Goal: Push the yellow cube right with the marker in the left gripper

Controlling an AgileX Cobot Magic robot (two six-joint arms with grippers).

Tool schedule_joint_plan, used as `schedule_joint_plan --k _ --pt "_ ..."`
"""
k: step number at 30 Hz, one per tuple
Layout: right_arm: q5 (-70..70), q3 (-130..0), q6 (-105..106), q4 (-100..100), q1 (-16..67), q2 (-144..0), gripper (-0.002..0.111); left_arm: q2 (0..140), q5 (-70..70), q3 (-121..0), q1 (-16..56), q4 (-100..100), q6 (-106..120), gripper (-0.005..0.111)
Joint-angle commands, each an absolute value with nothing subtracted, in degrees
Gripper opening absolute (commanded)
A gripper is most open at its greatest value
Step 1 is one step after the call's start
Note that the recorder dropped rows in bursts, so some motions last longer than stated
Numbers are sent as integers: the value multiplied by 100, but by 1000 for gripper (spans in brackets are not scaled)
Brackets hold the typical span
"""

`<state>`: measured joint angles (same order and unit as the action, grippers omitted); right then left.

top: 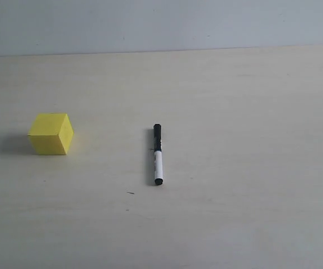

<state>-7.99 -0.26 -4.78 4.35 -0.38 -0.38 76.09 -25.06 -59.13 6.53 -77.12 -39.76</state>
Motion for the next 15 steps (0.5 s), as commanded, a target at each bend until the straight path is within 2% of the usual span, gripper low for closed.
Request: schedule_joint_plan --k 1,3,6,13,15 --pt "-767 0 -475 444 -33 0 0 8506 -4217 -6811 1004 -4015 -1401 0" --pt "-767 0 -475 444 -33 0 0 9141 -5244 -7569 1169 -1813 -576 0" --pt "-767 0 -475 444 -33 0 0 9826 -5833 -8421 1610 449 -631 0" --pt "-767 0 -475 444 -33 0 0 10649 -5478 -8958 3398 1069 -1232 1" --pt "-767 0 -475 444 -33 0 0 10965 -5319 -8958 3703 1069 -1403 15"
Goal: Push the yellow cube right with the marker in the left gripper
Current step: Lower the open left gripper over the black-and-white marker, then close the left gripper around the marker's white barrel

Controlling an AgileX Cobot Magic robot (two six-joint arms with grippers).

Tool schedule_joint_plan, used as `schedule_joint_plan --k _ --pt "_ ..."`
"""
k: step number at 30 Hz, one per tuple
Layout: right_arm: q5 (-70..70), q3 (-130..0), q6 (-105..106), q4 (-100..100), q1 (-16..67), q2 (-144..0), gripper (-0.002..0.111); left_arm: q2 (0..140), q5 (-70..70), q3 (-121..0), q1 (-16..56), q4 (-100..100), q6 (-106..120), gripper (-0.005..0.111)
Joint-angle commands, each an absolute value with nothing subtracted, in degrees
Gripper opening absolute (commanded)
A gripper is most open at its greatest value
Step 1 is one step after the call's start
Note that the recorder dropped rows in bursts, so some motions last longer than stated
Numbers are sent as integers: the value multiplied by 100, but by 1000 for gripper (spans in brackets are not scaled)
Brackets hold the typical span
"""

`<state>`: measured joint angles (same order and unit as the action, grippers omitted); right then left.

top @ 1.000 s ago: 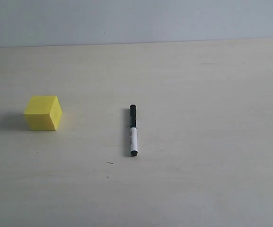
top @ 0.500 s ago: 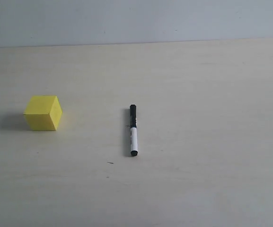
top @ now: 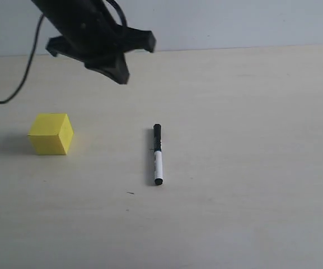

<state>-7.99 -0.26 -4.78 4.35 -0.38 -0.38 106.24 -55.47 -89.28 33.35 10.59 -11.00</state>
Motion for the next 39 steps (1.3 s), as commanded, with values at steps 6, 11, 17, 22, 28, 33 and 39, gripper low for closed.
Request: schedule_joint_plan --k 6,11,17,22,28,33,39 --pt "-767 0 -475 444 -33 0 0 11604 -5075 -8958 4049 1069 -1663 51" --pt "-767 0 -475 444 -33 0 0 12063 -5077 -8958 4121 1085 -1927 51" --pt "-767 0 -475 444 -33 0 0 12385 -5145 -8963 4133 1124 -2171 51" --pt "-767 0 -475 444 -33 0 0 12523 -5200 -8963 4133 1139 -2352 51" --pt "-767 0 -475 444 -33 0 0 12594 -5214 -8963 4203 1139 -2581 51" --pt "-767 0 -475 444 -33 0 0 12606 -5200 -8972 4310 1128 -2668 51" --pt "-767 0 -475 444 -33 0 0 12606 -5240 -9009 4373 1091 -2759 51"
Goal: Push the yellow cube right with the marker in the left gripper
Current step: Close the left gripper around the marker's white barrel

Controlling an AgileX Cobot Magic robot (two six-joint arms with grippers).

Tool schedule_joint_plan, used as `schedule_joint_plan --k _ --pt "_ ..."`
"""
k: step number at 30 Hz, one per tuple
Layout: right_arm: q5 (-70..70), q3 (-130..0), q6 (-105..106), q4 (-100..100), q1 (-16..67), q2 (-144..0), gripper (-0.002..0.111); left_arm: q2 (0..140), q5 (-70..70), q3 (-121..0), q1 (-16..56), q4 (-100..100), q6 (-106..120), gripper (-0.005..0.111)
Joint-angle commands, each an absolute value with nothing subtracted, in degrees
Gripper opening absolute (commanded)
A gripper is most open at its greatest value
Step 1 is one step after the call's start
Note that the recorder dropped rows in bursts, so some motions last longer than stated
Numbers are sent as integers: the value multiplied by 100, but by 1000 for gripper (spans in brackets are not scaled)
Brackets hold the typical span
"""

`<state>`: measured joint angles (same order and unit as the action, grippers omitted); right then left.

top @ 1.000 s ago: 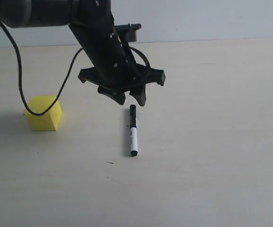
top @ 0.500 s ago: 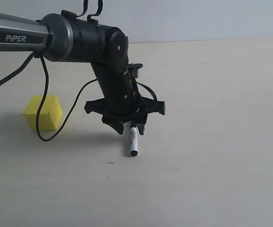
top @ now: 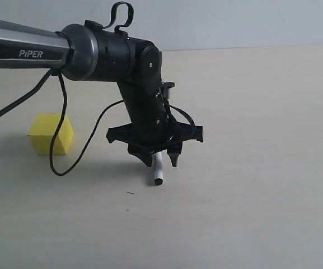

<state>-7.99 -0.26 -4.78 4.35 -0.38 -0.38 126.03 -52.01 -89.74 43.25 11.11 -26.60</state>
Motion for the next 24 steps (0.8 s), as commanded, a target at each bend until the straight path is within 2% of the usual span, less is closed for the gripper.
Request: schedule_joint_plan --k 1,24 --pt "-767 0 -475 444 -33 0 0 12606 -5228 -9009 4385 1074 -2764 51" --pt "-767 0 -475 444 -33 0 0 12717 -5219 -9009 4397 810 -3061 51"
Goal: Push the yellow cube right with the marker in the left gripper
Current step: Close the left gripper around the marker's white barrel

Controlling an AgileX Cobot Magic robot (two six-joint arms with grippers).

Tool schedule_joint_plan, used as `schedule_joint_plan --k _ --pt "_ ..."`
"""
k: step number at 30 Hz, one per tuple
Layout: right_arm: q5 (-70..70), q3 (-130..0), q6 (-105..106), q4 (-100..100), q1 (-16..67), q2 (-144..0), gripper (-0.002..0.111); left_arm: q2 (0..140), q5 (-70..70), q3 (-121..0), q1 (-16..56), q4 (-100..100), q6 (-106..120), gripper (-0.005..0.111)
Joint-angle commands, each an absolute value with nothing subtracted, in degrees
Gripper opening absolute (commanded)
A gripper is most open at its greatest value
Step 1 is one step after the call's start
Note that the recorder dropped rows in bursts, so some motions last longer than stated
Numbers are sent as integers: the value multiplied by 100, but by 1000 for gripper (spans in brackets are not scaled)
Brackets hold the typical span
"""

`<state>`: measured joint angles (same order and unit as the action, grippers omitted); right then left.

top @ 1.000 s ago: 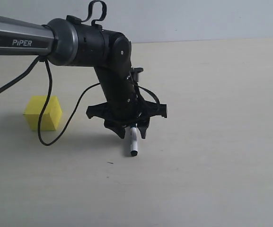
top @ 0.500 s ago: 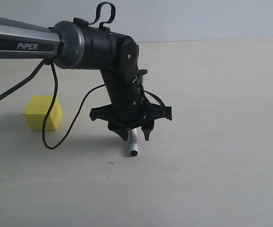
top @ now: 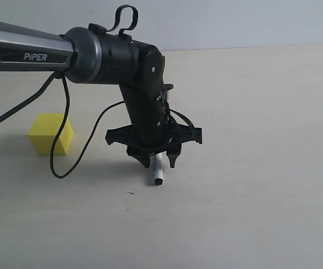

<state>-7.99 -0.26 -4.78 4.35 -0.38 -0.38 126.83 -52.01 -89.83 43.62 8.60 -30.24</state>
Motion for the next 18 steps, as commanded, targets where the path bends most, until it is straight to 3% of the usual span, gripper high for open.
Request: schedule_joint_plan --k 1,16,18 --pt "-767 0 -475 444 -33 0 0 12717 -5219 -9009 4397 810 -3061 51" --pt "-767 0 -475 444 -33 0 0 12767 -5218 -9009 4397 810 -3024 51" --pt "-767 0 -475 444 -33 0 0 12767 -5268 -9009 4397 810 -3000 45"
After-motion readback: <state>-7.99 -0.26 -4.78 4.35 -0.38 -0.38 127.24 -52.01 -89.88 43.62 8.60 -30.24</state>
